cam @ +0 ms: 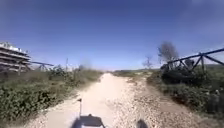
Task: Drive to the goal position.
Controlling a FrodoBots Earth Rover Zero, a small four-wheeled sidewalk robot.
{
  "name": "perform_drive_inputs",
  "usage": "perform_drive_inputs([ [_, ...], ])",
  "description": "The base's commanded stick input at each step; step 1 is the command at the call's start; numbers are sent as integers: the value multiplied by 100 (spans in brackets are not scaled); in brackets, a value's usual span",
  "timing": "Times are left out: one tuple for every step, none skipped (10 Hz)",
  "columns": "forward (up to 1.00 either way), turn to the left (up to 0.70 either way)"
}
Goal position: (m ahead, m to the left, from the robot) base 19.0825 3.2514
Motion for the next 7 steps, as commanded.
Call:
perform_drive_inputs([
  [50,0],
  [50,0],
  [50,0],
  [50,0],
  [50,0],
  [50,0],
  [50,0],
])
